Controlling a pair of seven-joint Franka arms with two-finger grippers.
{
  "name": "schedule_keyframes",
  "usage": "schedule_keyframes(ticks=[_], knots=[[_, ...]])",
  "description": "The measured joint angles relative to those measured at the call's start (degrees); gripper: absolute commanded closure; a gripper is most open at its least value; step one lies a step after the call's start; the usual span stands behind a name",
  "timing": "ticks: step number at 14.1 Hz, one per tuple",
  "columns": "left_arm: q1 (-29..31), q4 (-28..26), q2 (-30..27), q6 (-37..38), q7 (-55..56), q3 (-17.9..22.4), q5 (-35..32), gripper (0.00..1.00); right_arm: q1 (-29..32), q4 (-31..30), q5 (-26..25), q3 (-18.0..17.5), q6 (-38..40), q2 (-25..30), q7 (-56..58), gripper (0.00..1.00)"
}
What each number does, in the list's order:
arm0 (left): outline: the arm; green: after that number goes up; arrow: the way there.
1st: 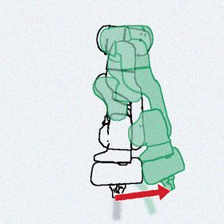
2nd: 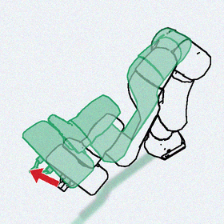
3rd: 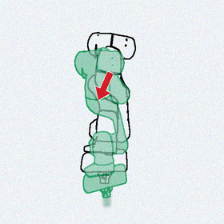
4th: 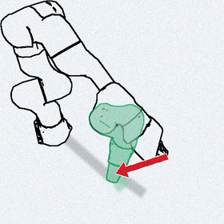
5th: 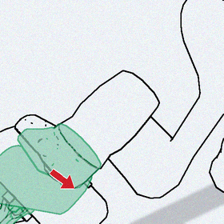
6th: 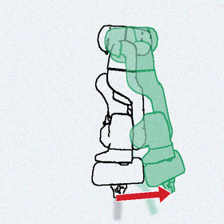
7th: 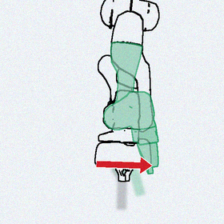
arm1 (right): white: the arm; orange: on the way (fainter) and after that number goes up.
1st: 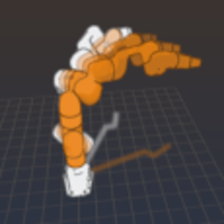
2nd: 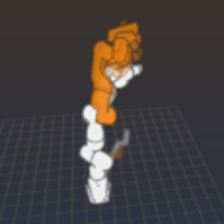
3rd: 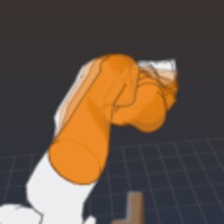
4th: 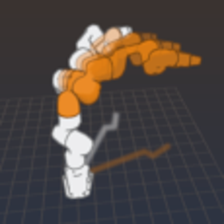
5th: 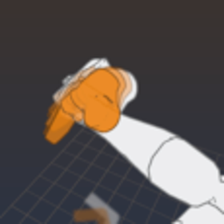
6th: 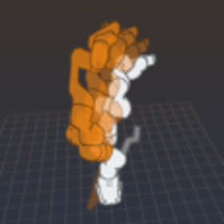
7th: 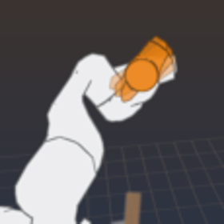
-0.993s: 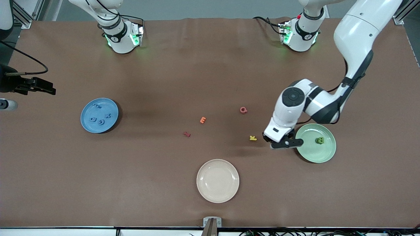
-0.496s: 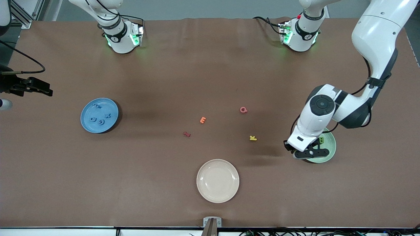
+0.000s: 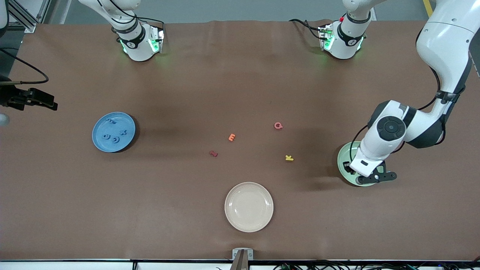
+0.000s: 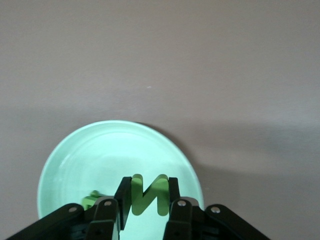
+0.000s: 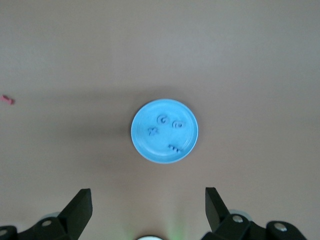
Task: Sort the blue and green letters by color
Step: 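Lower the N onto the green plate and open the left gripper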
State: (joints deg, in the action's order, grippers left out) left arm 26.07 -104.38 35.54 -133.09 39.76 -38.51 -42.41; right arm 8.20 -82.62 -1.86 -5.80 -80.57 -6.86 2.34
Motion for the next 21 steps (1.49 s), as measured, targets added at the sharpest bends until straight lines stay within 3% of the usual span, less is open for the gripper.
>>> schedule_keyframes(ticks=[9,14,21], knots=[[7.4,-3.6,0.1,0.1,-8.4,0.0,0.0,0.95,-1.5,-2.8,0.0,-0.1,2.2,3.8,0.0,0.0],[7.7,-5.2,0.1,0.1,-8.4,-0.1,0.0,0.91,-7.6,-8.4,0.0,6.6,-0.9,8.8,-0.1,0.0],[8.5,-6.1,0.1,0.1,-8.4,-0.1,0.0,0.77,-7.8,-11.3,0.0,7.4,-1.5,13.0,-0.1,0.0]])
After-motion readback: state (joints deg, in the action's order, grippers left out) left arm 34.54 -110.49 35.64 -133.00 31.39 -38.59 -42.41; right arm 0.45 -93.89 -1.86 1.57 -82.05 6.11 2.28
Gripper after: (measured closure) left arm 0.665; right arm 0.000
